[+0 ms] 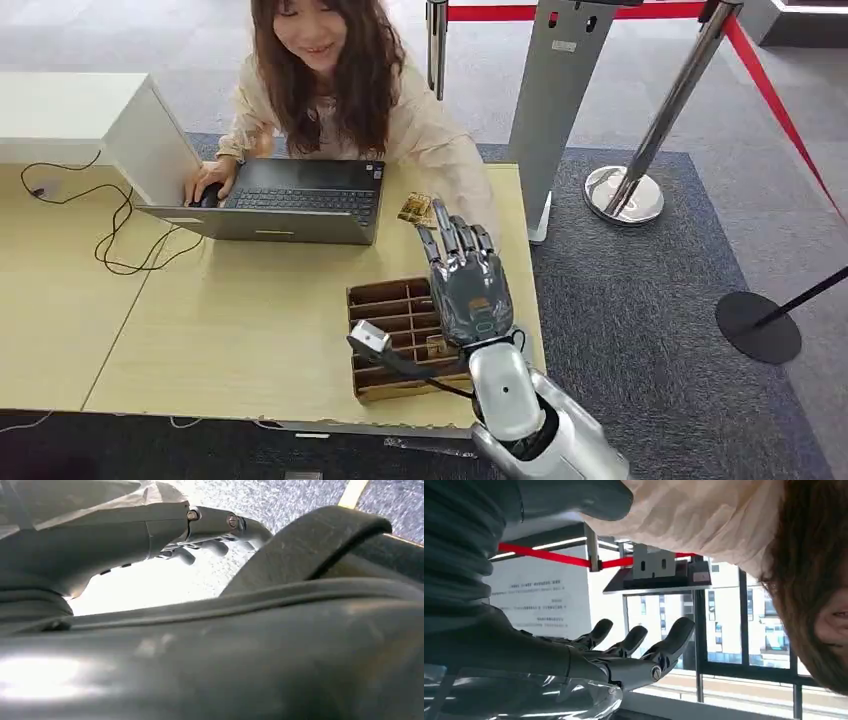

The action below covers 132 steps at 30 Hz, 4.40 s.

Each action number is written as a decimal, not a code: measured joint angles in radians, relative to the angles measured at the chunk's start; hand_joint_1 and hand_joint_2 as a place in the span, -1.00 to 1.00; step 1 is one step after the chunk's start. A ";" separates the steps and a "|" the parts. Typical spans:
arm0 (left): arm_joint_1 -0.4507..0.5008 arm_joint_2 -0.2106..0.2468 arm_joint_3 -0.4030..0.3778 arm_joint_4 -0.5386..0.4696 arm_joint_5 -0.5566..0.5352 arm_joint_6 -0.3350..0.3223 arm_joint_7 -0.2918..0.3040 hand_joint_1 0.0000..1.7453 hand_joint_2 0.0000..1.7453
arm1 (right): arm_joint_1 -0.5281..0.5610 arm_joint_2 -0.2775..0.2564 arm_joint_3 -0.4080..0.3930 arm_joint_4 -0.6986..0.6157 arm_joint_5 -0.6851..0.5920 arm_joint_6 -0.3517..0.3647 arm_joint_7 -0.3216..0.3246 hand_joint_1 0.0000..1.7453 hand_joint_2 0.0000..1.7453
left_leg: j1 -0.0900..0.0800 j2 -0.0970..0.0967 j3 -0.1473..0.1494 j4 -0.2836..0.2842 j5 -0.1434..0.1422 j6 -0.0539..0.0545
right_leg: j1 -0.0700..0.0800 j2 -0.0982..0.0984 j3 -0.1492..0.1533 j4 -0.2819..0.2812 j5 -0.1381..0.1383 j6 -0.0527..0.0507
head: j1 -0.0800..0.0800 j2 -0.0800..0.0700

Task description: Pass the card to the sensor for recognition and then transmit it.

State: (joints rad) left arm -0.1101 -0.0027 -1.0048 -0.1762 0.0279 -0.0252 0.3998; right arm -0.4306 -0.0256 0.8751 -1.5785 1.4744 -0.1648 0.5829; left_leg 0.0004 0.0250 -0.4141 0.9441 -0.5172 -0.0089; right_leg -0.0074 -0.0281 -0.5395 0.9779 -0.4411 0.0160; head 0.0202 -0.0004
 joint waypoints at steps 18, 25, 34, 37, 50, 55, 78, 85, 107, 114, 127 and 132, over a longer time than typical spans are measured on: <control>0.003 -0.010 0.000 0.000 0.018 0.016 -0.018 -1.00 -1.00 | -0.040 -0.002 0.001 0.018 -0.008 -0.014 0.006 -0.46 1.00 | 0.000 0.000 -0.001 0.000 0.000 0.000 | 0.000 0.000 -0.001 0.000 0.000 0.000 | 0.000 0.000; 0.004 -0.014 0.000 0.000 0.021 0.016 -0.015 -1.00 -1.00 | -0.040 -0.009 0.001 0.017 -0.011 -0.014 0.006 -0.46 1.00 | 0.000 0.000 -0.001 0.000 0.000 0.000 | 0.000 0.000 -0.001 0.000 0.000 0.000 | 0.000 0.000; 0.004 -0.020 0.000 0.000 0.017 0.018 -0.013 -1.00 -1.00 | -0.039 -0.016 0.000 0.016 -0.014 -0.013 0.012 -0.46 1.00 | 0.000 0.000 -0.001 0.000 0.000 0.000 | 0.000 0.000 -0.001 0.000 0.000 0.000 | 0.000 0.000; 0.004 -0.020 0.000 0.000 0.017 0.018 -0.013 -1.00 -1.00 | -0.037 -0.019 0.000 0.010 -0.014 -0.011 0.012 -0.44 1.00 | 0.000 0.000 -0.001 0.000 0.000 0.000 | 0.000 0.000 -0.001 0.000 0.000 0.000 | 0.000 0.000; 0.004 -0.021 0.000 0.000 0.016 0.018 -0.012 -1.00 -1.00 | -0.009 -0.027 0.000 -0.012 -0.012 0.045 -0.002 -0.28 1.00 | 0.000 0.000 -0.001 0.000 0.000 0.000 | 0.000 0.000 -0.001 0.000 0.000 0.000 | 0.000 0.000; 0.004 -0.021 0.000 0.000 0.016 0.018 -0.012 -1.00 -1.00 | 0.006 -0.033 0.001 -0.011 -0.011 0.060 -0.006 -0.30 1.00 | 0.000 0.000 -0.001 0.000 0.000 0.000 | 0.000 0.000 -0.001 0.000 0.000 0.000 | 0.000 0.000; 0.001 -0.018 0.000 0.000 0.008 0.005 0.018 -1.00 -1.00 | 0.027 -0.012 0.037 0.060 -0.070 0.046 -0.031 -0.30 1.00 | 0.000 0.000 -0.002 0.000 0.000 0.000 | 0.000 0.000 -0.002 0.000 0.000 0.000 | 0.000 0.000; 0.001 -0.016 0.000 0.000 0.008 0.002 0.021 -1.00 -1.00 | 0.030 0.005 0.045 0.093 -0.077 0.036 -0.039 -0.26 1.00 | 0.000 0.000 -0.002 0.000 0.000 0.000 | 0.000 0.000 -0.002 0.000 0.000 0.000 | 0.000 0.000; 0.001 -0.011 0.000 0.000 0.008 0.003 0.023 -1.00 -1.00 | 0.029 0.026 0.056 0.174 -0.106 0.026 -0.035 -0.22 1.00 | 0.000 0.000 -0.002 0.000 0.000 0.000 | 0.000 0.000 -0.002 0.000 0.000 0.000 | 0.000 0.000; 0.001 -0.010 0.000 0.000 0.008 0.003 0.023 -1.00 -1.00 | 0.029 0.026 0.056 0.179 -0.115 0.032 -0.028 -0.18 1.00 | 0.000 0.000 -0.002 0.000 0.000 0.000 | 0.000 0.000 -0.002 0.000 0.000 0.000 | 0.000 0.000; 0.001 -0.009 0.000 0.000 0.008 0.003 0.024 -1.00 -1.00 | 0.029 0.026 0.056 0.178 -0.122 0.040 -0.017 -0.18 1.00 | 0.000 0.000 -0.002 0.000 0.000 0.000 | 0.000 0.000 -0.002 0.000 0.000 0.000 | 0.000 0.000; 0.001 -0.008 0.000 0.000 0.008 0.005 0.024 -1.00 -1.00 | 0.029 0.026 0.056 0.179 -0.125 0.040 -0.016 -0.18 1.00 | 0.000 0.000 -0.002 0.000 0.000 0.000 | 0.000 0.000 -0.002 0.000 0.000 0.000 | 0.000 0.000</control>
State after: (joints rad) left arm -0.1091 -0.0111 -1.0048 -0.1762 0.0362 -0.0198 0.4234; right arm -0.4011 0.0008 0.9312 -1.4000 1.3497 -0.1244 0.5673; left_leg 0.0003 0.0249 -0.4164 0.9441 -0.5173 -0.0089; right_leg -0.0073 -0.0281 -0.5420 0.9778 -0.4412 0.0161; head 0.0202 -0.0004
